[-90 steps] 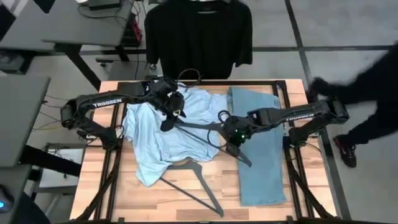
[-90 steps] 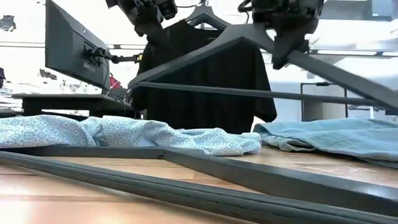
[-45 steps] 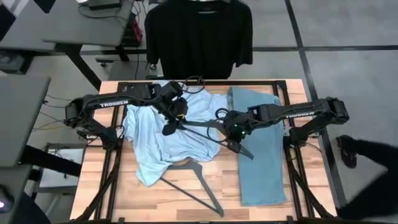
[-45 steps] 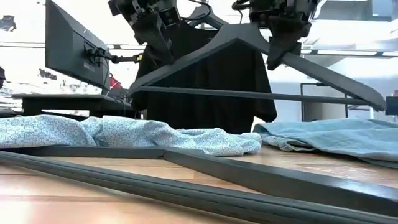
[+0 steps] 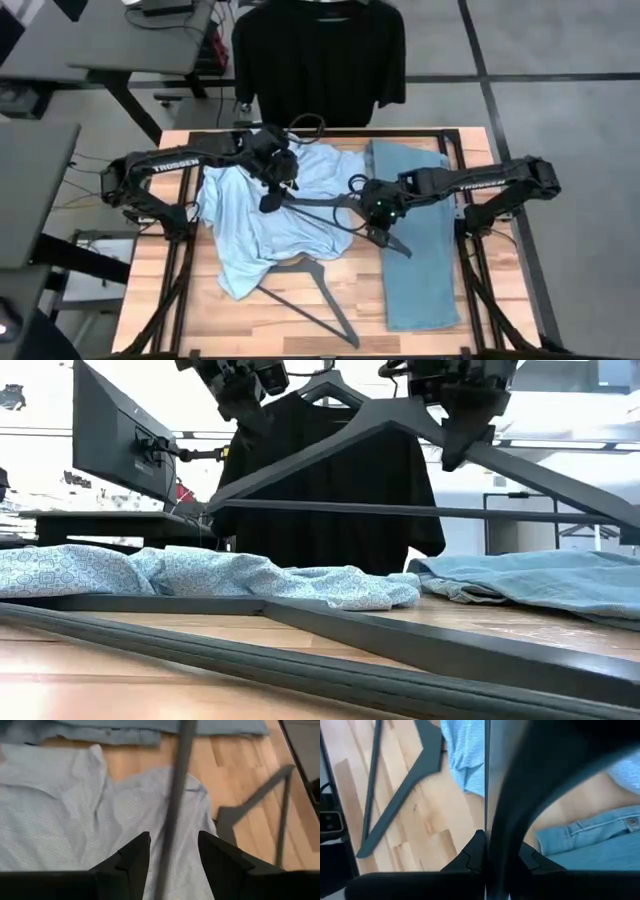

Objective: Hang clothes
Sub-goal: Insert the blue shirt on the grey hanger

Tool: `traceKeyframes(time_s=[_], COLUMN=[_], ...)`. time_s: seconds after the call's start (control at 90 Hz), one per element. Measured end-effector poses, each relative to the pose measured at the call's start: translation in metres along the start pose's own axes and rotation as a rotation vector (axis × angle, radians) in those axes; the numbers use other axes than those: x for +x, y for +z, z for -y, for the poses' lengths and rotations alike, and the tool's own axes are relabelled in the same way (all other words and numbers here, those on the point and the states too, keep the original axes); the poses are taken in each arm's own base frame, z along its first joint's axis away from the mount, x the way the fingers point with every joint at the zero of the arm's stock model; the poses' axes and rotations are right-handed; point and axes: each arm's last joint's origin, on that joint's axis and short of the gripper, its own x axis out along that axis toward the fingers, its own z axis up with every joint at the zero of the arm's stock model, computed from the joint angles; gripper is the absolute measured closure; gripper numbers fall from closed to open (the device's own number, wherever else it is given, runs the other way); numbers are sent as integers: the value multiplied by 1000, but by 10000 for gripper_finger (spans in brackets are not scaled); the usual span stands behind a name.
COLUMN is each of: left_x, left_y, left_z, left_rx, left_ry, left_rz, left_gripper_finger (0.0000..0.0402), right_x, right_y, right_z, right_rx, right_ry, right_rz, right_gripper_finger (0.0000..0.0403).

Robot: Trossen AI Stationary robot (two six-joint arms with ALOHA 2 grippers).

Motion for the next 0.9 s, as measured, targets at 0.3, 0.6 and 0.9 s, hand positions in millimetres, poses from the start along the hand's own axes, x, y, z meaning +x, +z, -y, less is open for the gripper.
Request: traceKeyframes(time_s=[0.3, 0.6, 0.9], left_x=[22, 22, 27], left_y=[-13, -12, -15], left_z=[-3, -3, -4], left_rx=[-41, 25, 15], left_ry=[-11, -3, -42], left_rz=[48, 56, 35], left_gripper_finger=[251, 269, 382], right_x=[-4, -5, -6], right_y=[8, 14, 16], right_z=[-1, 1, 1], right_rx=[-13, -20, -13], right_ry=[22, 37, 39], right_rz=[63, 115, 139], right_gripper_finger=[376, 376, 308])
